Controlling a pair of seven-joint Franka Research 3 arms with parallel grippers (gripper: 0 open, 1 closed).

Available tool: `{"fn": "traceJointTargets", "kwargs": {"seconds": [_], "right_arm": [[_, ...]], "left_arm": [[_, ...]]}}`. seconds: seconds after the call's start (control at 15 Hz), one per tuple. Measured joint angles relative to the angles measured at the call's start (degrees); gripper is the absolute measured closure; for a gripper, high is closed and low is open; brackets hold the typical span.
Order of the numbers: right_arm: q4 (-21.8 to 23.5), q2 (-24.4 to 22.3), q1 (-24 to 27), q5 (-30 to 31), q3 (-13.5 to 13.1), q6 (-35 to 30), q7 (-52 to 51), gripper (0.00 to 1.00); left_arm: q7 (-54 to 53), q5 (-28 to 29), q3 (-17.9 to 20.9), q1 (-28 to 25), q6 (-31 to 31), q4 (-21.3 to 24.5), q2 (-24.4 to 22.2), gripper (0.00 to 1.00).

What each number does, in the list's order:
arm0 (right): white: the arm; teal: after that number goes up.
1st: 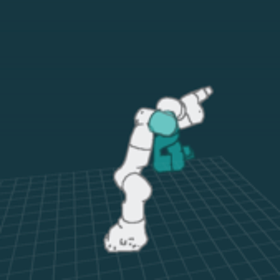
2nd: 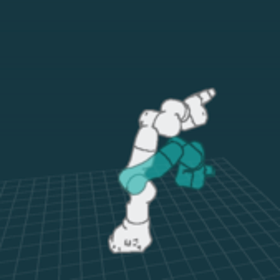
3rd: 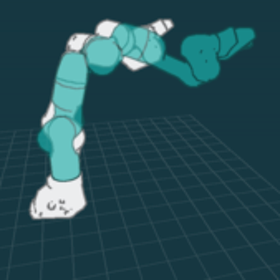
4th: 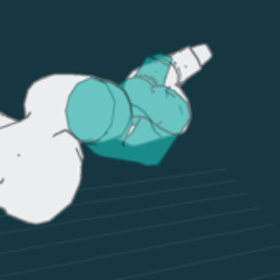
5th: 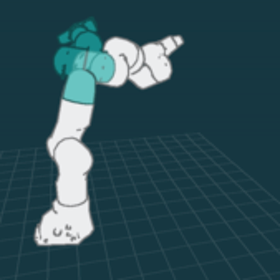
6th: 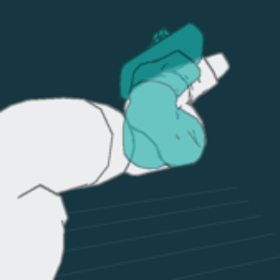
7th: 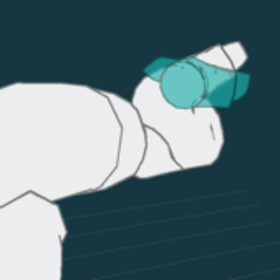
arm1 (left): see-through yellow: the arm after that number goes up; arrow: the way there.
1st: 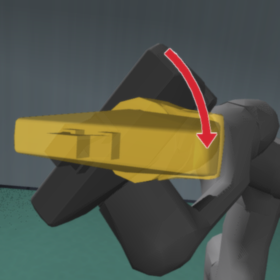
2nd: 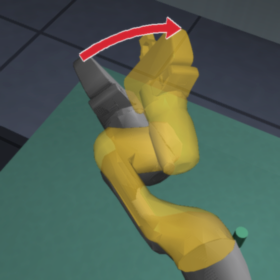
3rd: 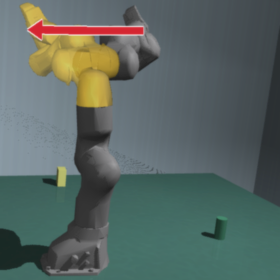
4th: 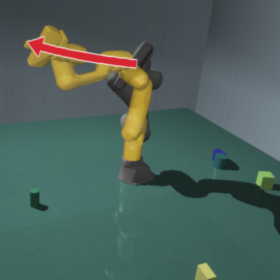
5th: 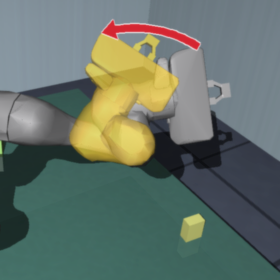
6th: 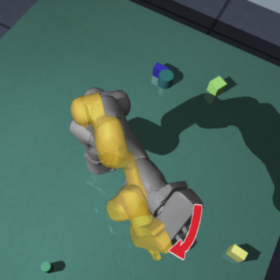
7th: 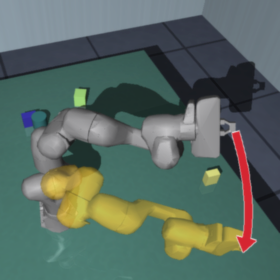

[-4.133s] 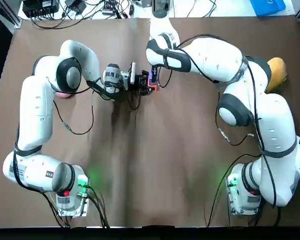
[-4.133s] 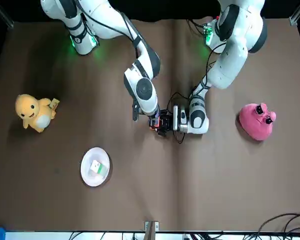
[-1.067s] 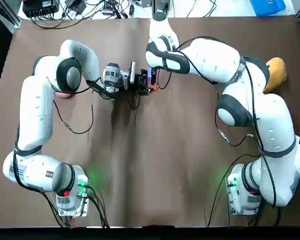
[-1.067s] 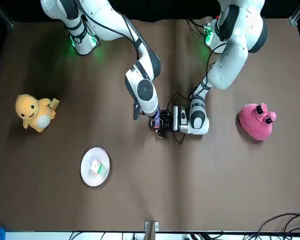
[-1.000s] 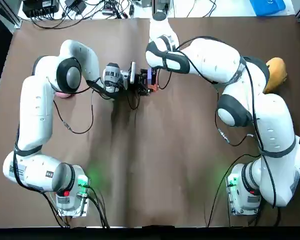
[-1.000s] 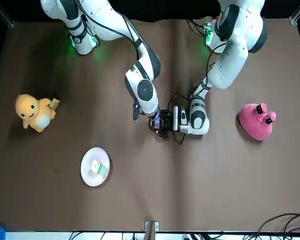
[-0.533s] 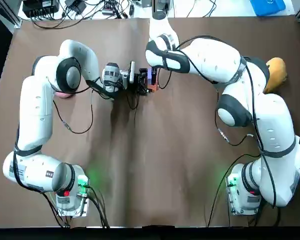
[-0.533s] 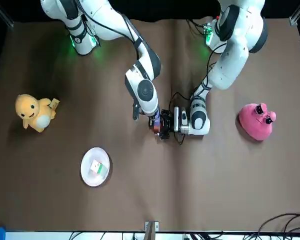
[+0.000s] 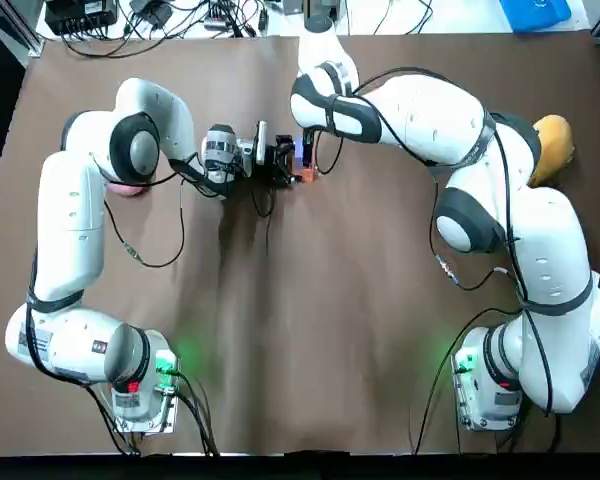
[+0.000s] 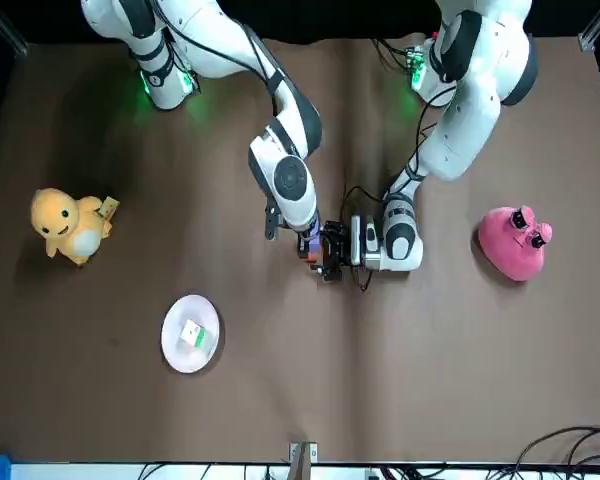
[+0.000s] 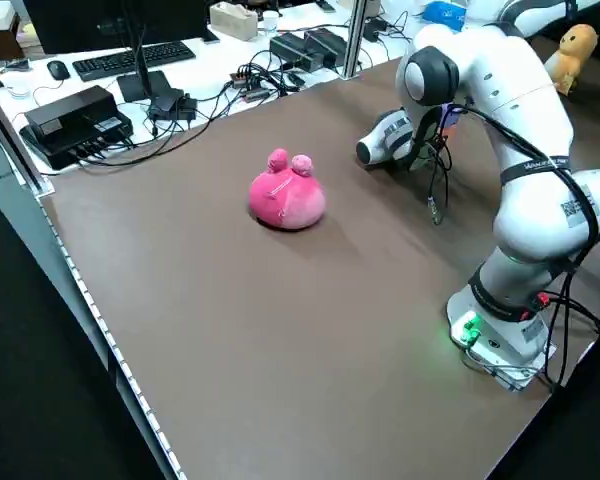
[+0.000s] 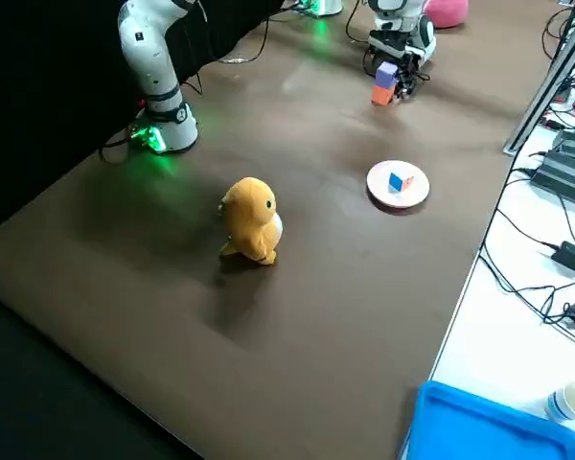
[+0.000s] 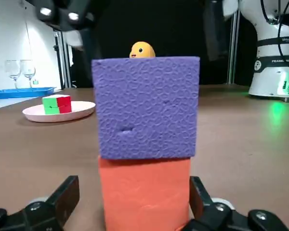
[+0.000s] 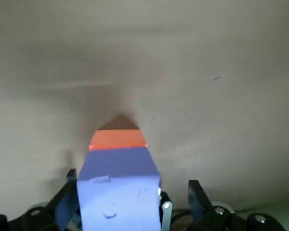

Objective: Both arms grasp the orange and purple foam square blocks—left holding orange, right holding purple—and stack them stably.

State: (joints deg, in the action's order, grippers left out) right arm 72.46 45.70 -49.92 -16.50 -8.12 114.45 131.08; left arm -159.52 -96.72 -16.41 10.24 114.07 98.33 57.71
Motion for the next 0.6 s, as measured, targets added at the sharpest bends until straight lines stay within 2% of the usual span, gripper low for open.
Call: {"fn": "traceJointTargets", "kwargs": {"seconds": [0.33, 0.6], "right_arm": [[-1.2, 0.0, 0.0, 0.0, 0.0, -1.4, 0.0, 0.00], [-1.9, -0.1, 0.0, 0.0, -0.2, -1.6, 0.0, 0.00]], "left_arm": [[0.0, 0.1, 0.0, -1.7, -0.1, 1.7, -0.9, 0.00], [0.0, 3.9, -0.2, -4.2, -0.8, 2.9, -1.5, 0.00]]}}
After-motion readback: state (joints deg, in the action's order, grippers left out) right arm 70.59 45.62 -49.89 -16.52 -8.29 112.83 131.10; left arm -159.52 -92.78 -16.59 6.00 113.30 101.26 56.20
